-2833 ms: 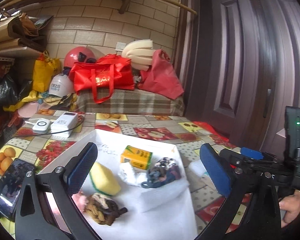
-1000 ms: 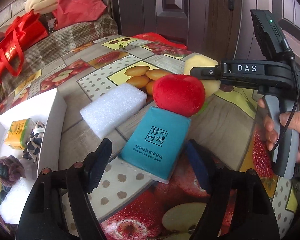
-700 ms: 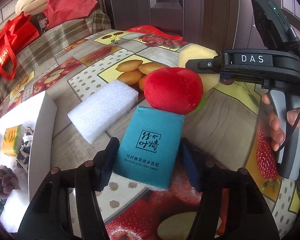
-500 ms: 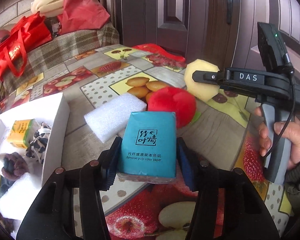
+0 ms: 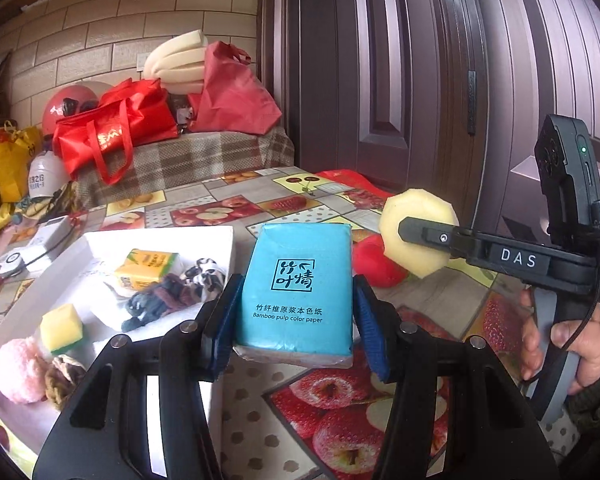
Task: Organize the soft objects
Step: 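Carry the tissue pack and sponge block into the white tray and open both grippers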
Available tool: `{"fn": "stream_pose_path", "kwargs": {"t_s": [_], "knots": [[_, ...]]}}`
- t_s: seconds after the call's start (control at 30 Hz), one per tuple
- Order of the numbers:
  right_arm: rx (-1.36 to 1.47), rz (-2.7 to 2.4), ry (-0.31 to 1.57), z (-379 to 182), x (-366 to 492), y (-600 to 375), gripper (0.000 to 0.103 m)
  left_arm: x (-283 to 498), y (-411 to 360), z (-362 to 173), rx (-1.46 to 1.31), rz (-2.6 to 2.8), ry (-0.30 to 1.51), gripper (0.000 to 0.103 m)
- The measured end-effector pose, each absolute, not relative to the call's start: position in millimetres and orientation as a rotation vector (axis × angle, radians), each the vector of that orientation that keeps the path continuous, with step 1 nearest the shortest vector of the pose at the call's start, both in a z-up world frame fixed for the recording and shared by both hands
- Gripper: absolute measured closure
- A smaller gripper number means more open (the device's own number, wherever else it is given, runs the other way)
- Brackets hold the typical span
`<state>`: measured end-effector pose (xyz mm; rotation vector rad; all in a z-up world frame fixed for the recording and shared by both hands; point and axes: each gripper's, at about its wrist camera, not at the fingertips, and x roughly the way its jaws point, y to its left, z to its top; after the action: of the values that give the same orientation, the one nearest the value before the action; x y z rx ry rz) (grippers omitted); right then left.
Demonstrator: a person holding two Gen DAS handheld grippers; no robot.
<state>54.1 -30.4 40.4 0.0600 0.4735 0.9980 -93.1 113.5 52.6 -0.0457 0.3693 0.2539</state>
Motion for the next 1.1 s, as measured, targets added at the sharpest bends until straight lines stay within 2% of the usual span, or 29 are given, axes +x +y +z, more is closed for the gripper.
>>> {"fn": "stream_pose_path", "kwargs": {"t_s": [0.43,0.63,0.83,1.0,1.1], "knots": [[-0.041,1.124,0.491,33.6,10.3,25.3,0.077,-140.3,193.7,47.5,-0.119,0.465,0.346,0.049],[-0.129,1.177,0.447,32.0,-13.3,54.4,0.077,-141.0,244.3,36.6,-0.248,0.566,0.421,0.049],[-0.180,1.249,0.439,30.0,-31.7,92.0,0.077,-142.5,252.8,33.5,-0.261,0.601,0.429,0.049],[-0.343,1.325,0.398,24.3,-64.6,118.9,0.079,-143.1,263.8,32.2,-0.293,0.606,0.447,0.049],[-0.398,1.355,0.502,15.4,-56.2,135.4,0.079,-137.6,273.2,29.4,-0.304,0.613,0.490,0.049]]}}
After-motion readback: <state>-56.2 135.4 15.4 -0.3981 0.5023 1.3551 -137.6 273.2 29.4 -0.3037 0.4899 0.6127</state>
